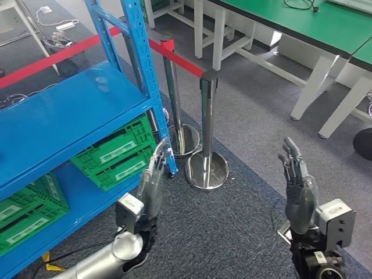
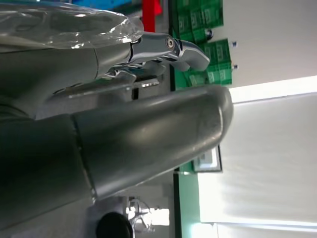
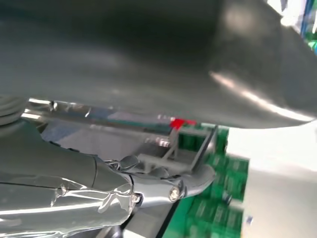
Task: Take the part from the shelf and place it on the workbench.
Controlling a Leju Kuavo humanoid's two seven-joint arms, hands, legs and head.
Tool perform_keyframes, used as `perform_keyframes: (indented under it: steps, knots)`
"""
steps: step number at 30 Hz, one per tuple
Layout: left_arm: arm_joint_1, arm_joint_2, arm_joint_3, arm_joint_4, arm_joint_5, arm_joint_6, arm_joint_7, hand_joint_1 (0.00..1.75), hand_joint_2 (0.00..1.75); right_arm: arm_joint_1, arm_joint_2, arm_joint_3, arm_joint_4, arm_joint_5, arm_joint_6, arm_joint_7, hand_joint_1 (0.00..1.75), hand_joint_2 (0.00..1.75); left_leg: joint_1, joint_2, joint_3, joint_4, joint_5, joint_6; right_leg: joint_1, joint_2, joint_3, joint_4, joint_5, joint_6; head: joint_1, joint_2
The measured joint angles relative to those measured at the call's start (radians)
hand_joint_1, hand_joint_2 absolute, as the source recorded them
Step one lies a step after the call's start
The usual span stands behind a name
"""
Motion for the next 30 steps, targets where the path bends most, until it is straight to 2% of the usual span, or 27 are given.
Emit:
perform_keyframes:
  steps: [1,2,3,4,5,6,8,9,10,12,13,14,16,17,18,19,20,21,23,24,25,26,27,28,30]
  knots:
    - [-0.001,0.001,0.000,-0.001,0.001,0.000,0.001,0.00,0.00,0.001,0.000,0.000,0.000,0.000,0.000,-0.001,0.00,0.00,0.000,0.028,-0.038,0.072,-0.032,-0.004,0.002,-0.015,0.000,-0.001,-0.001,-0.004,-0.005,0.000]
    - [-0.001,0.001,0.000,-0.001,0.001,0.000,0.001,0.00,0.00,0.002,0.000,0.001,0.001,0.000,0.000,-0.001,0.00,0.00,0.002,0.041,-0.074,0.141,-0.058,-0.007,0.003,-0.030,0.000,-0.001,-0.002,-0.006,-0.006,0.000]
    - [0.000,0.002,0.000,-0.001,0.002,0.000,0.001,0.00,0.00,0.004,0.000,0.002,0.001,0.001,0.000,-0.002,0.00,0.00,0.004,0.048,-0.098,0.186,-0.069,-0.009,0.004,-0.046,0.000,-0.001,-0.004,-0.007,-0.006,0.000]
    - [0.001,0.002,0.000,-0.001,0.004,0.000,0.001,0.00,0.00,0.004,0.000,0.003,0.001,0.002,0.000,-0.002,0.00,0.00,0.006,0.051,-0.102,0.192,-0.061,-0.010,0.004,-0.061,0.001,-0.001,-0.005,-0.007,-0.007,0.000]
    - [0.001,0.003,0.000,-0.001,0.005,0.000,0.001,0.00,0.00,0.004,0.000,0.003,0.002,0.003,-0.001,-0.003,0.00,0.00,0.007,0.057,-0.083,0.154,-0.036,-0.010,0.004,-0.075,0.003,-0.001,-0.007,-0.006,-0.009,0.000]
    - [0.001,0.004,0.000,-0.001,0.006,-0.001,0.000,0.00,0.00,0.004,0.000,0.003,0.002,0.004,-0.001,-0.004,0.00,0.00,0.007,0.070,-0.045,0.085,-0.001,-0.008,0.004,-0.087,0.006,-0.001,-0.010,-0.005,-0.010,0.000]
    - [-0.001,0.004,0.000,-0.001,0.008,-0.004,-0.003,0.00,0.00,0.005,0.000,0.004,0.002,0.006,-0.002,-0.007,0.00,0.00,0.001,0.120,0.033,-0.057,0.047,0.003,0.009,-0.108,0.012,0.000,-0.016,0.003,-0.015,0.000]
    - [-0.003,0.003,0.000,-0.002,0.009,-0.006,-0.005,0.00,0.00,0.005,0.001,0.004,0.002,0.007,-0.003,-0.008,0.00,0.00,-0.004,0.136,0.054,-0.096,0.055,0.010,0.013,-0.117,0.015,0.000,-0.020,0.007,-0.014,0.000]
    - [-0.004,0.003,0.000,-0.002,0.010,-0.008,-0.007,0.00,0.00,0.005,0.001,0.004,0.002,0.008,-0.003,-0.009,0.00,0.00,-0.008,0.141,0.060,-0.111,0.053,0.017,0.016,-0.127,0.018,-0.001,-0.023,0.012,-0.013,0.000]
    - [-0.005,0.002,0.000,-0.002,0.012,-0.010,-0.011,0.00,0.00,0.005,0.001,0.004,0.002,0.010,-0.001,-0.010,0.00,0.00,-0.007,0.114,0.061,-0.114,0.054,0.029,0.017,-0.142,0.024,-0.003,-0.030,0.023,-0.008,0.000]
    - [-0.005,0.002,0.000,-0.002,0.012,-0.011,-0.013,0.00,0.00,0.005,0.002,0.004,0.002,0.010,0.002,-0.011,0.00,0.00,-0.005,0.101,0.063,-0.117,0.054,0.034,0.015,-0.130,0.022,0.005,-0.040,0.028,-0.006,0.000]
    - [-0.006,0.001,0.000,-0.002,0.012,-0.012,-0.014,0.00,0.00,0.005,0.002,0.004,0.003,0.011,0.005,-0.012,0.00,0.00,-0.001,0.089,0.066,-0.120,0.056,0.039,0.012,-0.107,0.010,0.033,-0.059,0.032,-0.003,0.000]
    - [-0.006,-0.003,0.001,-0.002,0.011,-0.013,-0.016,0.00,0.00,0.007,0.002,0.004,0.006,0.012,0.013,-0.013,0.00,0.00,0.001,0.064,0.070,-0.122,0.055,0.047,0.011,-0.050,-0.047,0.155,-0.117,0.036,0.005,0.000]
    - [-0.006,-0.005,0.001,-0.001,0.011,-0.014,-0.016,0.00,0.00,0.008,0.002,0.005,0.008,0.012,0.016,-0.013,0.00,0.00,0.001,0.050,0.070,-0.121,0.054,0.050,0.011,-0.036,-0.085,0.228,-0.143,0.037,0.007,0.000]
    - [-0.005,-0.006,0.001,-0.001,0.011,-0.015,-0.016,0.00,0.00,0.010,0.002,0.005,0.012,0.012,0.018,-0.013,0.00,0.00,0.000,0.034,0.072,-0.121,0.054,0.052,0.011,-0.030,-0.116,0.281,-0.154,0.037,0.009,0.000]
    - [-0.004,-0.006,0.001,0.000,0.010,-0.015,-0.016,0.00,0.00,0.010,0.002,0.005,0.015,0.012,0.020,-0.013,0.00,0.00,-0.001,0.018,0.073,-0.121,0.053,0.053,0.011,-0.027,-0.132,0.300,-0.146,0.037,0.009,0.000]
    - [-0.003,-0.006,0.001,0.000,0.010,-0.016,-0.016,0.00,0.00,0.010,0.002,0.006,0.017,0.012,0.020,-0.013,0.00,0.00,-0.002,0.002,0.076,-0.120,0.051,0.052,0.011,-0.024,-0.129,0.280,-0.119,0.035,0.009,0.000]
    - [-0.002,-0.006,0.001,0.000,0.009,-0.016,-0.016,0.00,0.00,0.009,0.002,0.006,0.019,0.012,0.021,-0.013,0.00,0.00,-0.002,-0.015,0.078,-0.118,0.050,0.051,0.011,-0.015,-0.111,0.225,-0.078,0.033,0.010,0.000]
    - [-0.001,-0.006,0.002,0.000,0.008,-0.016,-0.015,0.00,0.00,0.007,0.002,0.006,0.023,0.013,0.021,-0.013,0.00,0.00,-0.002,-0.045,0.078,-0.111,0.045,0.045,0.006,0.033,-0.062,0.100,-0.013,0.025,0.011,0.000]
    - [-0.001,-0.005,0.002,0.000,0.008,-0.016,-0.015,0.00,0.00,0.005,0.002,0.006,0.025,0.013,0.021,-0.013,0.00,0.00,-0.001,-0.058,0.073,-0.107,0.044,0.040,0.004,0.056,-0.043,0.058,-0.002,0.022,0.012,0.000]
    - [0.000,-0.005,0.003,0.000,0.007,-0.016,-0.014,0.00,0.00,0.004,0.003,0.006,0.026,0.014,0.021,-0.014,0.00,0.00,0.001,-0.070,0.066,-0.104,0.045,0.035,0.004,0.070,-0.034,0.039,-0.003,0.018,0.011,0.000]
    - [0.000,-0.004,0.003,0.000,0.006,-0.017,-0.013,0.00,0.00,0.004,0.003,0.006,0.027,0.014,0.020,-0.014,0.00,0.00,0.003,-0.083,0.059,-0.102,0.048,0.028,0.005,0.068,-0.030,0.032,-0.006,0.016,0.011,0.000]
    - [0.001,-0.003,0.004,0.000,0.004,-0.017,-0.012,0.00,0.00,0.004,0.003,0.006,0.027,0.014,0.019,-0.014,0.00,0.00,0.006,-0.089,0.054,-0.102,0.050,0.022,0.005,0.056,-0.024,0.027,-0.007,0.012,0.010,0.000]
    - [0.001,-0.002,0.004,0.000,0.002,-0.018,-0.012,0.00,0.00,0.004,0.003,0.006,0.028,0.014,0.017,-0.014,0.00,0.00,0.005,-0.072,0.050,-0.096,0.047,0.016,0.005,0.044,-0.020,0.023,-0.005,0.007,0.008,0.000]
    - [-0.002,0.000,0.005,-0.002,0.000,-0.019,-0.009,0.00,0.00,0.003,0.004,0.006,0.027,0.014,0.011,-0.013,0.00,0.00,0.000,-0.005,0.017,-0.032,0.013,0.003,0.003,0.015,-0.010,0.013,-0.002,-0.003,-0.001,0.000]
